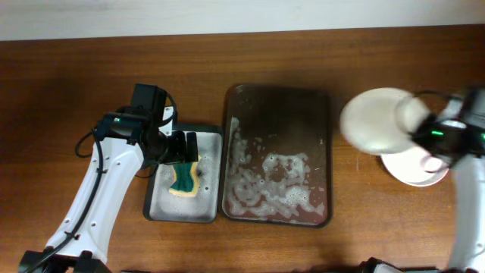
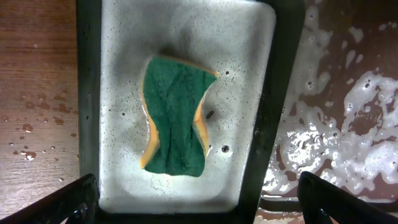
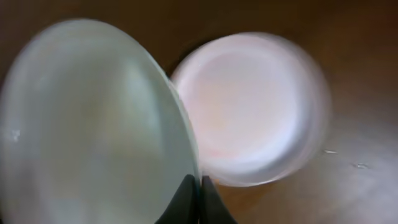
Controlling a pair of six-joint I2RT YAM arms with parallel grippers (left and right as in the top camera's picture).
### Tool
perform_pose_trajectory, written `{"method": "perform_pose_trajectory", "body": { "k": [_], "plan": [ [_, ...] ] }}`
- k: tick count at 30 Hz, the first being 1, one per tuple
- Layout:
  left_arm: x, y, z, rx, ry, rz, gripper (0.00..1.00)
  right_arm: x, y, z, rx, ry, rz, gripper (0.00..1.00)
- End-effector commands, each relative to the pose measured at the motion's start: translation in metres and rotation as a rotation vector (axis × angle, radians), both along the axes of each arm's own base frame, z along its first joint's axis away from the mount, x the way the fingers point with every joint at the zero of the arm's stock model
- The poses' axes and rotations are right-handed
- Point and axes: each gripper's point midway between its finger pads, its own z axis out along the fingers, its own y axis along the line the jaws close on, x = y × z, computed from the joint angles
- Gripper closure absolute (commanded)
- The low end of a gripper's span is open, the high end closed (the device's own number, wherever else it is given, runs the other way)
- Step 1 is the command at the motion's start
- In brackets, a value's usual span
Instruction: Clean dirty plates on tray and stack at the side
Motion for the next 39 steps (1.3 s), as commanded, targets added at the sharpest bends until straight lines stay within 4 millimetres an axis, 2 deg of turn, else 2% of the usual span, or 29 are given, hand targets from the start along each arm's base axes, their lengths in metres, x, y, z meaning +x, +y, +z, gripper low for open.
{"method": "perform_pose_trajectory", "body": {
  "k": [1,3,5,6,7,9,10,12,13,15,17,19,20,21,22,23,24,27,29,32,35,37,39],
  "plan": [
    [0.001,0.002,0.004,0.005,-0.017,0.004,0.00,-0.024,-0.052,-0.013,0.100,-0.017,-0.239,0.96],
    [0.001,0.002,0.004,0.005,-0.017,0.004,0.00,-0.039,-0.075,-0.034,0.143,0.028,-0.330,0.96],
    [0.001,0.002,0.004,0.005,-0.017,0.004,0.00,-0.046,-0.084,-0.058,0.187,0.083,-0.365,0.96],
    [0.001,0.002,0.004,0.005,-0.017,0.004,0.00,-0.046,-0.084,-0.069,0.207,0.110,-0.366,0.75],
    [0.001,0.002,0.004,0.005,-0.017,0.004,0.00,-0.043,-0.081,-0.077,0.231,0.124,-0.355,0.65],
    [0.001,0.002,0.004,0.005,-0.017,0.004,0.00,-0.037,-0.071,-0.085,0.249,0.149,-0.315,0.53],
    [0.001,0.002,0.004,0.005,-0.017,0.004,0.00,-0.031,-0.065,-0.081,0.246,0.141,-0.291,0.49],
    [0.001,0.002,0.004,0.005,-0.017,0.004,0.00,-0.015,-0.050,-0.058,0.230,0.076,-0.188,0.47],
    [0.001,0.002,0.004,0.005,-0.017,0.004,0.00,-0.004,-0.038,-0.040,0.219,0.022,-0.113,0.45],
    [0.001,0.002,0.004,0.005,-0.017,0.004,0.00,0.014,0.005,0.011,0.201,-0.114,0.081,0.43],
    [0.001,0.002,0.004,0.005,-0.017,0.004,0.00,0.017,0.053,0.056,0.176,-0.225,0.263,0.41],
    [0.001,0.002,0.004,0.005,-0.017,0.004,0.00,0.002,0.113,0.100,0.121,-0.329,0.449,0.39],
    [0.001,0.002,0.004,0.005,-0.017,0.004,0.00,-0.010,0.141,0.117,0.104,-0.370,0.530,0.36],
    [0.001,0.002,0.004,0.005,-0.017,0.004,0.00,-0.020,0.159,0.126,0.096,-0.395,0.582,0.34],
    [0.001,0.002,0.004,0.005,-0.017,0.004,0.00,-0.032,0.178,0.136,0.090,-0.423,0.643,0.27],
    [0.001,0.002,0.004,0.005,-0.017,0.004,0.00,-0.044,0.194,0.143,0.088,-0.445,0.700,0.01],
    [0.001,0.002,0.004,0.005,-0.017,0.004,0.00,-0.060,0.211,0.150,0.088,-0.470,0.759,0.01],
    [0.001,0.002,0.004,0.005,-0.017,0.004,0.00,-0.089,0.235,0.165,0.084,-0.535,0.864,0.01],
    [0.001,0.002,0.004,0.005,-0.017,0.004,0.00,-0.105,0.244,0.173,0.077,-0.577,0.910,0.01],
    [0.001,0.002,0.004,0.005,-0.017,0.004,0.00,-0.114,0.231,0.168,-0.032,-0.554,0.905,0.01],
    [0.001,0.002,0.004,0.005,-0.017,0.004,0.00,-0.124,0.224,0.161,-0.213,-0.530,1.022,0.01],
    [0.001,0.002,0.004,0.005,-0.017,0.004,0.00,-0.125,0.221,0.157,-0.295,-0.525,1.061,0.01],
    [0.001,0.002,0.004,0.005,-0.017,0.004,0.00,-0.116,0.218,0.154,-0.370,-0.590,1.054,0.01]
  ]
}}
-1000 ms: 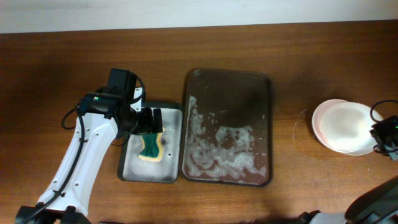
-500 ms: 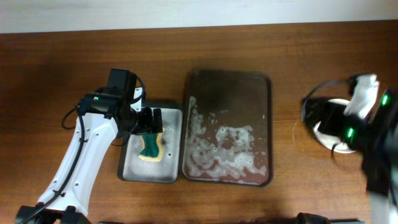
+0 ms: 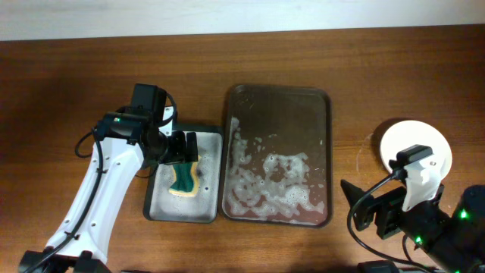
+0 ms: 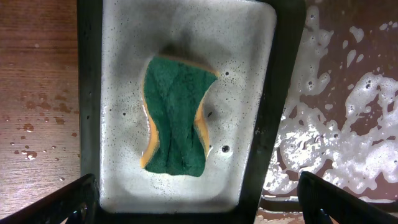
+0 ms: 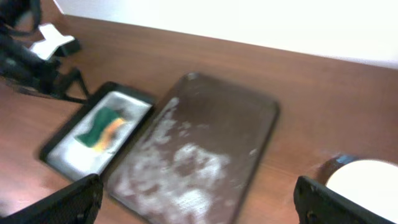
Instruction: Clean dirty plates on tray and stack at the side
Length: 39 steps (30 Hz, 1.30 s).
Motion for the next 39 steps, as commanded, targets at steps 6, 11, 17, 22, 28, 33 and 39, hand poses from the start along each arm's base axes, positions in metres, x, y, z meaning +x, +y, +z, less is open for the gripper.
{"method": "perform_pose_trajectory", "body": {
  "k": [6,11,17,22,28,33,39],
  "plan": [
    [0.001,0.002,0.004,0.002,-0.016,0.003,0.00,0.030,-0.007,-0.079,-0.111,-0.308,-0.010,0.01],
    [0.001,0.002,0.004,0.002,-0.016,0.003,0.00,0.036,-0.007,-0.146,-0.107,-0.367,-0.014,0.01],
    [0.001,0.002,0.004,0.002,-0.016,0.003,0.00,0.053,-0.006,-0.181,-0.100,-0.460,-0.021,0.01],
    [0.001,0.002,0.004,0.002,-0.016,0.003,0.00,0.059,-0.005,-0.175,-0.093,-0.545,-0.022,0.01],
    [0.001,0.002,0.004,0.002,-0.016,0.003,0.00,0.059,-0.005,-0.180,-0.095,-0.524,-0.021,0.01],
    [0.001,0.002,0.004,0.002,-0.016,0.003,0.00,0.059,-0.005,-0.180,-0.095,-0.524,-0.021,0.01],
    [-0.006,0.003,0.023,0.001,-0.089,-0.001,0.00,0.059,-0.005,-0.180,-0.094,-0.524,-0.021,0.01]
  ]
}}
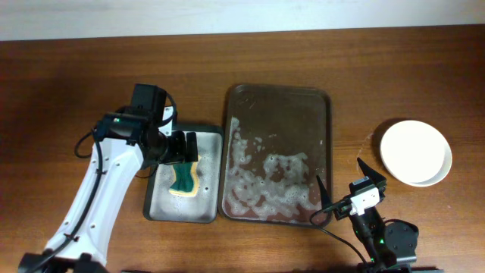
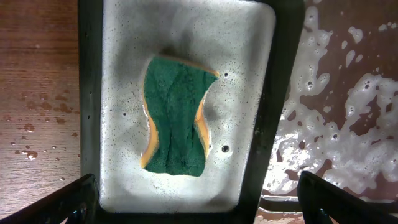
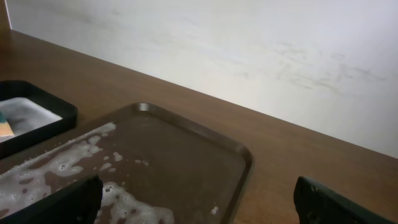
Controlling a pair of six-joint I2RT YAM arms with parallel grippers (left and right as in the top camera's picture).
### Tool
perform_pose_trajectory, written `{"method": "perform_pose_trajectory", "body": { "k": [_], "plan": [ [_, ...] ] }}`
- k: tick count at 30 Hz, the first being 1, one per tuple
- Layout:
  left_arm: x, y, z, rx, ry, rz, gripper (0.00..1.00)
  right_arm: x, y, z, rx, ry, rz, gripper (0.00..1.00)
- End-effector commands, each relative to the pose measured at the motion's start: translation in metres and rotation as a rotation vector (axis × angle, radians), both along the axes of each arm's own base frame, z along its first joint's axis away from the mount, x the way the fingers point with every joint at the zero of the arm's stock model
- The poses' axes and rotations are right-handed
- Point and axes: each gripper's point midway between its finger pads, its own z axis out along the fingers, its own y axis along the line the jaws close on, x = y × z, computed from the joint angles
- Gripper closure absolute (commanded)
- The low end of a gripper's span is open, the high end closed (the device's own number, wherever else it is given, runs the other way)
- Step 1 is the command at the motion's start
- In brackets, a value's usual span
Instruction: Clean dirty plates on tray and stack at the side
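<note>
The brown tray [image 1: 318,102] in the middle holds only soapy foam. White plates [image 1: 415,152] sit stacked on the table to its right. A green and yellow sponge [image 2: 175,115] lies in the small black soap tray [image 2: 88,93] left of it. My left gripper [image 2: 199,205] hangs open above that sponge, holding nothing. My right gripper [image 1: 342,178] is open and empty near the table's front edge, by the brown tray's front right corner. In the right wrist view the right gripper [image 3: 198,202] faces across the brown tray [image 3: 239,152] toward the wall.
Bare wooden table [image 1: 76,76] surrounds both trays. Water drops [image 2: 25,127] spot the wood left of the soap tray. A pale wall [image 3: 249,56] runs along the table's far edge.
My right arm has moved from in front of the plate stack leftward and low, to the brown tray's front right corner. The left arm and sponge have not moved.
At first my right gripper was shut on a white plate, held on edge over another plate at the right. Then that plate lay on the stack and the gripper was open near the front edge. Now it sits by the tray's corner.
</note>
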Motion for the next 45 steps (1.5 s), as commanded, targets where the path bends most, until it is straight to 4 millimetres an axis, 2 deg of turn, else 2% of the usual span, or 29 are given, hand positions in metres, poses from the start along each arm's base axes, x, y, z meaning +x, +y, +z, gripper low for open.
{"method": "perform_pose_trajectory", "body": {
  "k": [1,3,5,8,11,17,21,24,26,45],
  "plan": [
    [-0.007,0.013,0.031,0.054,-0.136,0.017,0.00,0.000,0.001,-0.003,0.001,0.003,0.002,0.01],
    [-0.003,0.020,0.051,0.066,-0.286,0.036,0.00,0.000,0.001,-0.003,0.001,0.003,0.002,0.01],
    [0.001,0.016,0.071,0.013,-0.480,0.039,0.00,0.000,0.001,-0.003,0.001,0.003,0.002,0.01],
    [-0.008,0.015,0.083,-0.046,-0.694,0.042,0.00,0.000,0.001,-0.003,0.001,0.003,0.002,0.01],
    [-0.035,0.027,0.078,-0.058,-0.882,0.076,0.00,0.000,0.001,-0.003,0.001,0.003,0.002,0.01],
    [-0.066,0.048,0.059,-0.041,-1.139,0.132,0.00,0.000,0.001,-0.003,0.001,0.003,0.002,0.01],
    [-0.070,0.054,0.041,-0.040,-1.222,0.157,0.00,0.000,0.001,-0.003,0.001,0.003,0.002,0.01],
    [-0.063,0.054,0.022,-0.038,-1.228,0.161,0.00,0.000,0.001,-0.003,0.001,0.003,0.002,0.01],
    [-0.058,0.054,0.021,-0.047,-1.277,0.162,0.00,0.000,0.001,-0.003,0.001,0.003,0.002,0.01],
    [-0.058,0.055,0.020,-0.042,-1.270,0.166,0.00,0.000,0.001,-0.003,0.001,0.003,0.002,0.01]
  ]
}}
